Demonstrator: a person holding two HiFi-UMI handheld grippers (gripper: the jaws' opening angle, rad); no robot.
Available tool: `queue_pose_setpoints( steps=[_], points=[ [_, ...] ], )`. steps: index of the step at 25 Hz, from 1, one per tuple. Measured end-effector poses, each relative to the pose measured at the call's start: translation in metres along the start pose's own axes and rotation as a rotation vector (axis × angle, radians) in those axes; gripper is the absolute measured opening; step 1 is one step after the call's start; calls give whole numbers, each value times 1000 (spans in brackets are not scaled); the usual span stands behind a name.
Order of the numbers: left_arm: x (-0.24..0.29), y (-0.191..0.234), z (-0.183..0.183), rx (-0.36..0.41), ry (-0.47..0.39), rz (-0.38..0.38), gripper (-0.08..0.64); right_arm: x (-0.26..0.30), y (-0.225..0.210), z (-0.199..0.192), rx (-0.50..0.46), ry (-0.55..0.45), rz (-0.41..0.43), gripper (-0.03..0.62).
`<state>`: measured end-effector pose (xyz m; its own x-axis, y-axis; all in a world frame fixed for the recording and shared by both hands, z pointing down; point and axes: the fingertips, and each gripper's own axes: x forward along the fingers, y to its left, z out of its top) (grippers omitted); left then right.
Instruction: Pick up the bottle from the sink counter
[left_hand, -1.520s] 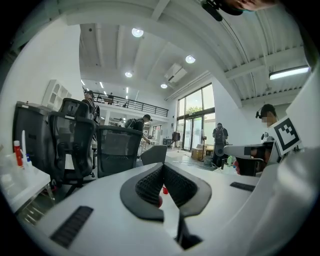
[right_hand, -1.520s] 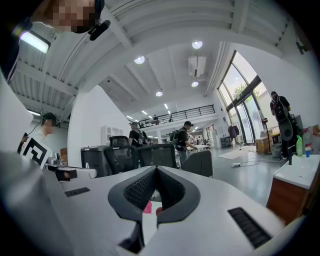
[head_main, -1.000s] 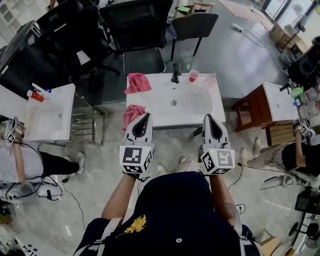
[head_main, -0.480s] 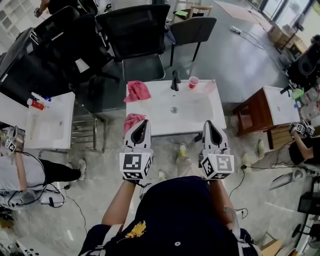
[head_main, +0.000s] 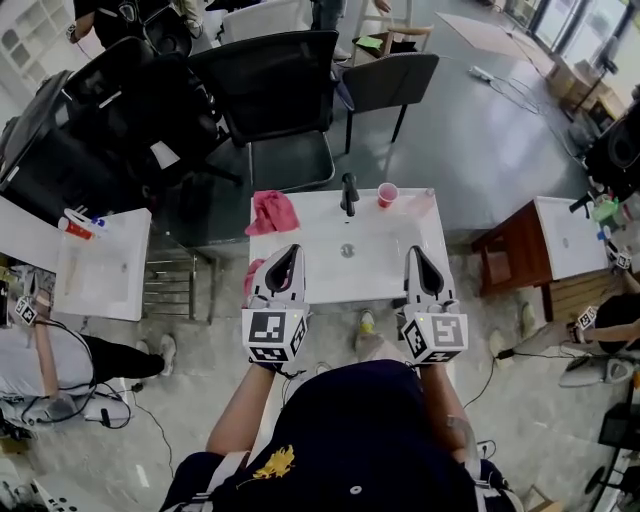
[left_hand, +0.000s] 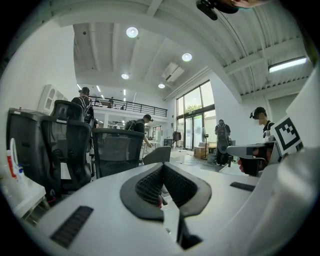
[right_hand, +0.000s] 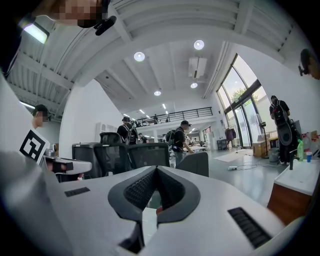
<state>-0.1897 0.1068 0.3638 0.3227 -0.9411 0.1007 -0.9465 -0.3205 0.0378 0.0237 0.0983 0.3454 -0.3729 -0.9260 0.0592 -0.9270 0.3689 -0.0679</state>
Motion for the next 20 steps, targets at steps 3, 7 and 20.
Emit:
queue_pose_setpoints(
  steps=[3,7,20],
  points=[
    [29,-5,2,-3,10,-2,18,20,-22,4,15,-3,5,25],
    [68,-16,2,0,24,-14,18,47,-50,5,21,2,11,25],
    [191,-47,19,6,34,18,18,127,-142,4,32,43,71,25]
  ],
)
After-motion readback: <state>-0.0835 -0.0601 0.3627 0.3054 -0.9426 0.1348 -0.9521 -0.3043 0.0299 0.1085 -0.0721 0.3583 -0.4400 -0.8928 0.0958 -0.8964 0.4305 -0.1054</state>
